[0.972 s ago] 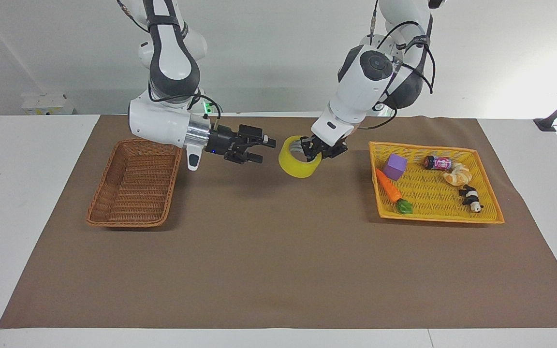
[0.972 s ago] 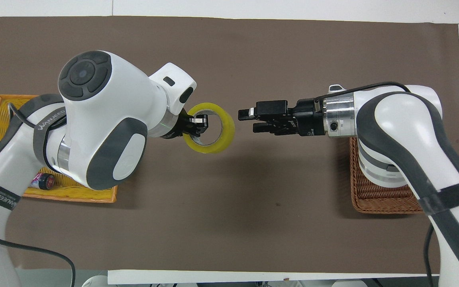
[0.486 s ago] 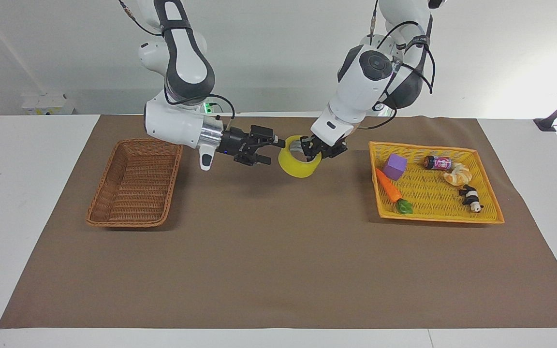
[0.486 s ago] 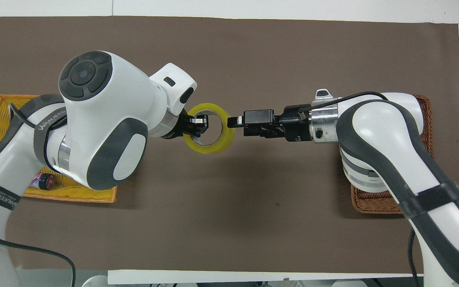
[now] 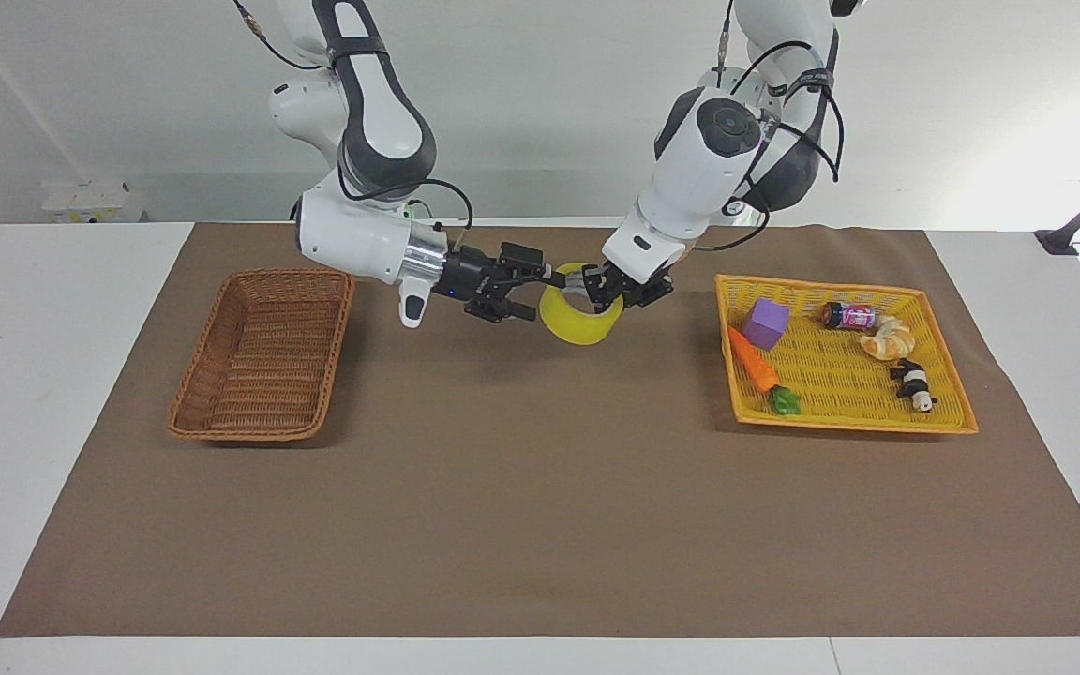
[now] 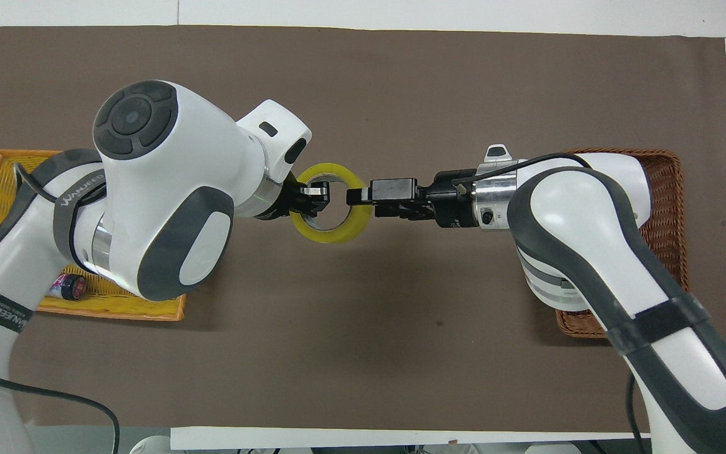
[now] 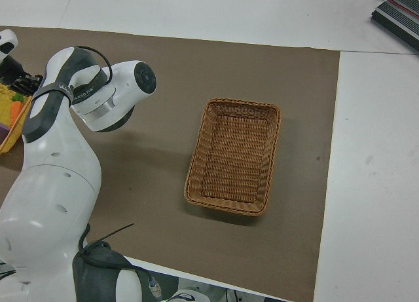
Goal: Move tape to another basket
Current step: 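Move the right gripper to the tape rim beside the left gripper, then close the right gripper on the tape rim and open the left gripper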
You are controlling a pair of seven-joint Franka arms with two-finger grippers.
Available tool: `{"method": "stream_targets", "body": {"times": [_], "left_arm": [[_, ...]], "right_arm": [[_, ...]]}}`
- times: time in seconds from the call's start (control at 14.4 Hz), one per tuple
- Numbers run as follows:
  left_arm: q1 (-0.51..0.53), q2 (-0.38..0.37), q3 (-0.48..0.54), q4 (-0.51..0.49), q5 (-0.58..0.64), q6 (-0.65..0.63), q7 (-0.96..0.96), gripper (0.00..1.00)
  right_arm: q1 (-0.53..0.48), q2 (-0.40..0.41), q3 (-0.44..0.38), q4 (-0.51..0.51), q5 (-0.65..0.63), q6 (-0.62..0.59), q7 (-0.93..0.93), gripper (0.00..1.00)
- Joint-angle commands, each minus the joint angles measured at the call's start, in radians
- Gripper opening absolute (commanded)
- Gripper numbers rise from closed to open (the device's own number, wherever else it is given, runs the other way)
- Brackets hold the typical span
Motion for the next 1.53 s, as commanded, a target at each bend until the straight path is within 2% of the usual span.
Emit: {"method": "stream_targets", "body": {"times": [0.0,0.62,0.9,1.04,1.32,1.39,1.46], "left_arm": [[-0.001,-0.003,0.007,0.009,-0.017,-0.011,0.003,0.0],[-0.001,-0.003,0.007,0.007,-0.017,-0.014,0.003,0.0],[-0.001,-0.005,0.007,0.007,-0.017,-0.017,0.003,0.0],[-0.001,-0.005,0.007,0.007,-0.017,-0.037,0.003,0.0],[0.003,-0.005,0.007,0.009,-0.017,-0.045,0.004,0.0],[0.003,-0.005,0.007,0.009,-0.017,-0.043,0.004,0.0],[0.001,-0.005,0.007,0.01,-0.017,-0.043,0.004,0.0]], "right_arm": [[0.002,-0.002,-0.001,-0.013,0.032,0.012,-0.032,1.0],[0.021,-0.002,-0.001,-0.005,0.041,0.02,-0.017,0.98],[0.021,0.0,-0.001,-0.005,0.042,0.02,-0.02,0.86],[0.019,0.0,-0.001,-0.005,0.042,0.014,-0.02,0.69],[0.013,-0.002,-0.001,-0.005,0.042,0.003,-0.017,0.09],[0.013,-0.002,-0.001,-0.005,0.042,0.003,-0.018,0.01],[0.013,-0.002,-0.001,-0.005,0.042,0.004,-0.018,0.0]]}}
